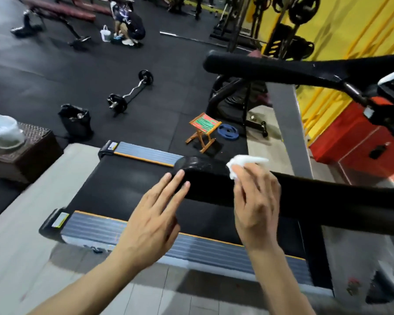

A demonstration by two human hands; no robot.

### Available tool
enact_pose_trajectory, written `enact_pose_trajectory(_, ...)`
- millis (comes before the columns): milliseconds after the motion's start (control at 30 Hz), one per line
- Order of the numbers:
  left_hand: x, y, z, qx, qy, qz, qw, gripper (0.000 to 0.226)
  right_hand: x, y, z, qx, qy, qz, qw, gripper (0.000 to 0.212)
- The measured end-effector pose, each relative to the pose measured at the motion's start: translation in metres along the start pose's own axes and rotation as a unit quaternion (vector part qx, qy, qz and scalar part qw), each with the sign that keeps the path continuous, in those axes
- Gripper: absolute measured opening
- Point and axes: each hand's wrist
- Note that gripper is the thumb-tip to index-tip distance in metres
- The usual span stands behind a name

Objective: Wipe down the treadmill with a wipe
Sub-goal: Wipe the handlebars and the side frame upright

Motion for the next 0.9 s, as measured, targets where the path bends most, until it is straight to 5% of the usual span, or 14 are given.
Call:
enact_pose_trajectory(267,-0.004,-0.045,0.023,0.146,-0.053,-0.034,0.987,0.059,-0.055,0.041,0.065,0.248,-0.005,0.168,0.954,0.019)
enact_pose_trajectory(467,0.008,-0.044,0.03,0.171,-0.077,-0.052,0.981,0.058,-0.071,0.012,0.078,0.407,-0.077,0.186,0.891,0.026)
enact_pose_trajectory(667,0.026,-0.034,0.036,0.153,-0.08,-0.076,0.982,0.056,-0.046,0.023,0.075,0.333,-0.111,0.198,0.915,0.022)
enact_pose_trajectory(900,0.031,-0.005,0.025,0.075,-0.077,-0.068,0.992,0.06,0.001,0.022,0.034,0.065,-0.031,0.079,0.994,0.042)
Point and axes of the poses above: each hand's wrist, its own y-axis towards the middle knuckle, its own x-axis out of the back of the hand, z = x × y, and after that the axes turned 11 degrees about -x, right-handed
